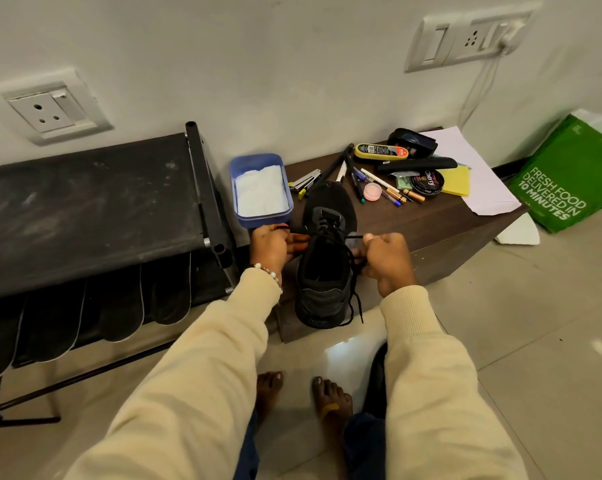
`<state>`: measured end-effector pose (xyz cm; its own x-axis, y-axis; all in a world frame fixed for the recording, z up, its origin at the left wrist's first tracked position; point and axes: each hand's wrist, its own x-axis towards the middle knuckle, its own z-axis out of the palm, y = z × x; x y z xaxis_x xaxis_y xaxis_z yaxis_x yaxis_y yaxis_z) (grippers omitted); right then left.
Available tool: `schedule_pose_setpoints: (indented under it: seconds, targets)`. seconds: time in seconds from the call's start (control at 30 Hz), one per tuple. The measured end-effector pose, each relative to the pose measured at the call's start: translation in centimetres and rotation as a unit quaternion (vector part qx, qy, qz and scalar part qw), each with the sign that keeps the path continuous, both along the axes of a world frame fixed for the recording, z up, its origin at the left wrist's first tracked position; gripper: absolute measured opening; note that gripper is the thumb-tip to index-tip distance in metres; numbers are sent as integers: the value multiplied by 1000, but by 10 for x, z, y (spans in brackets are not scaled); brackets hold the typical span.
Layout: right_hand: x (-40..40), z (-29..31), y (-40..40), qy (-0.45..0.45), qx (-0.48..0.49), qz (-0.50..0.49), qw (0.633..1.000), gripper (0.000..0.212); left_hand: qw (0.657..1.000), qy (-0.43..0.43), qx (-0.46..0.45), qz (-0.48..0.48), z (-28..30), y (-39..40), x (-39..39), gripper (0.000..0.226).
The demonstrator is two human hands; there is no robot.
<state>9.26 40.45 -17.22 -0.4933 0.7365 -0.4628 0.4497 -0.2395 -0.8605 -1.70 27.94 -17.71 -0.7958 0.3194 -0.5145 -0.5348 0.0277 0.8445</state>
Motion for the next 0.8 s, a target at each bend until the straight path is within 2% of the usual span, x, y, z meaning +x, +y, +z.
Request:
schedule_pose_setpoints:
  seconds: [0.07, 0.2, 0.3, 0.63, 0.8]
  targets:
    - [0, 1, -1, 10, 11, 0, 1000, 23, 999, -31, 24, 35, 3, -1, -2, 19]
    - [4, 5, 0, 39, 57, 63, 996, 6, 999, -17, 20, 40, 5, -5, -6, 16]
    - [2, 2, -1, 16, 112, 102, 988, 5, 999, -6, 5, 34, 6, -5, -5, 20]
    - [-5, -1, 1, -19, 123, 6, 992, 15, 990, -102, 47, 84, 10, -4, 0, 19]
    - [2, 6, 2, -7, 107, 12, 994, 11, 996, -61, 32, 59, 9, -5, -3, 23]
